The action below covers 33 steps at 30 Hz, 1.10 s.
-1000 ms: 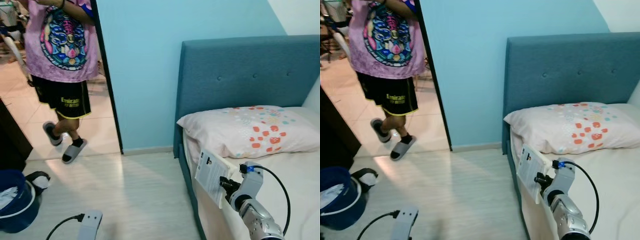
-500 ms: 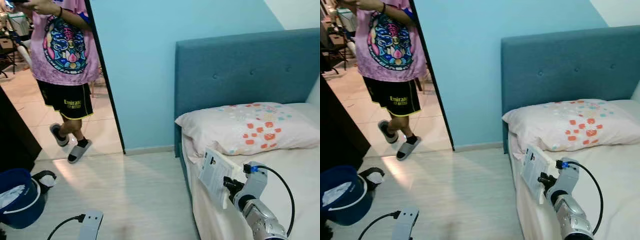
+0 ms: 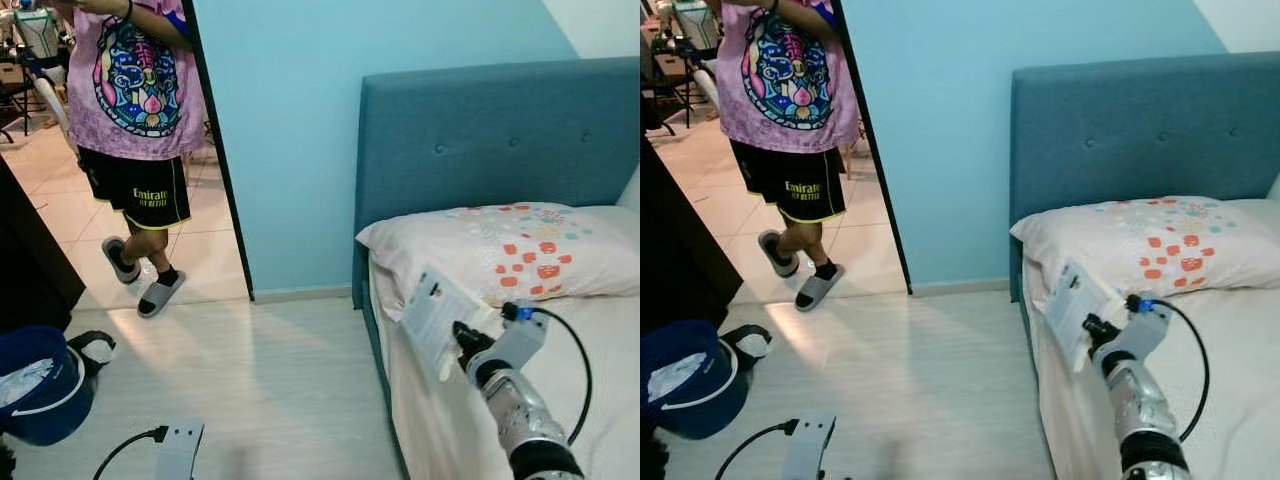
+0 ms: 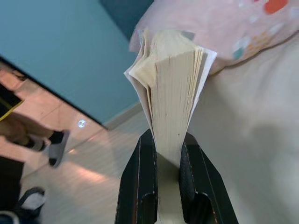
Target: Clean up the room
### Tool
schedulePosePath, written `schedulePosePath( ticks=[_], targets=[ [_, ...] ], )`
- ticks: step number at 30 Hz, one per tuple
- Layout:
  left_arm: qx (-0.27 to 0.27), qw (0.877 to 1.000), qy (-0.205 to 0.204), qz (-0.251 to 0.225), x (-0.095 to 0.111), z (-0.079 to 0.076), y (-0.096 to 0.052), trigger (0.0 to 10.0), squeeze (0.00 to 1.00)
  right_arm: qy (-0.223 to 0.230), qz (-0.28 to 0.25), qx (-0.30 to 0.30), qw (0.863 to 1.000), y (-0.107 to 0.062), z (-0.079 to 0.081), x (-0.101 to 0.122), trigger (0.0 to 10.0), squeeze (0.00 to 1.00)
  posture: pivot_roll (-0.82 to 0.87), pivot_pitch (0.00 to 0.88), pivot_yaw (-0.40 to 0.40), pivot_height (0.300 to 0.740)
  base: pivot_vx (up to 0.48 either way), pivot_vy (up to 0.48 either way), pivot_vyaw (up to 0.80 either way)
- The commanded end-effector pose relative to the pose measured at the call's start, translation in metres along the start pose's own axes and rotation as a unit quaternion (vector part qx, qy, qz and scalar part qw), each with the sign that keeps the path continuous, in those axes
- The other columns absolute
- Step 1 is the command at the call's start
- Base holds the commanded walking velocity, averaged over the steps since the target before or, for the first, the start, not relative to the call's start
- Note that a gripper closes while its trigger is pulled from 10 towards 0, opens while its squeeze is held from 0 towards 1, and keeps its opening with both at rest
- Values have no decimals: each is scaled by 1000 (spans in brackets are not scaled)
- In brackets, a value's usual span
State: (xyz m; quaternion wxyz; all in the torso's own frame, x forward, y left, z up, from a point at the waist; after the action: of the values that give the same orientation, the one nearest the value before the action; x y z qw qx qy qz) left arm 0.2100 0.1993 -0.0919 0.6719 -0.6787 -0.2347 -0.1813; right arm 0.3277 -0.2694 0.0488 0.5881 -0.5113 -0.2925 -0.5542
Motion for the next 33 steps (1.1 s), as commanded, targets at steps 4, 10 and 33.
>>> schedulePosePath(
  ticks=[4, 10, 33],
  targets=[
    [-10, 999, -36, -16, 6, -3, 1, 10000, 0, 17, -28, -10, 999, 4, -5, 16, 10000, 0, -44, 0, 55, 648, 0, 0, 0],
    [-37, 982, -145, -119, 61, -6, 0, 10000, 0, 56, -25, -31, 998, 3, -20, 21, 10000, 0, -28, 0, 39, 628, 0, 0, 0],
    [-64, 977, -127, -160, 78, -14, -2, 10000, 0, 188, -57, -12, 981, 7, -34, 47, 10000, 0, -3, 79, 88, 558, 0, 0, 0]
  ],
)
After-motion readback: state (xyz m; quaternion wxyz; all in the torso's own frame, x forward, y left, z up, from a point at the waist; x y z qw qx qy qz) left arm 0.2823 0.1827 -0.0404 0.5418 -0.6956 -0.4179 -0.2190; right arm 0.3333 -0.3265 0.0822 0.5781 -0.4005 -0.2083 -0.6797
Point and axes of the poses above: a point about 5 cm out from each wrist's last joint towards the gripper, its own y axis pointing out of the wrist towards the gripper, its own x axis along the axis of the wrist's last joint, z = x × y, the point moved 2 cm from there along y, pointing out of the wrist towards the gripper, and after that the axes turned 6 degrees about -y, right-handed, at the moved point
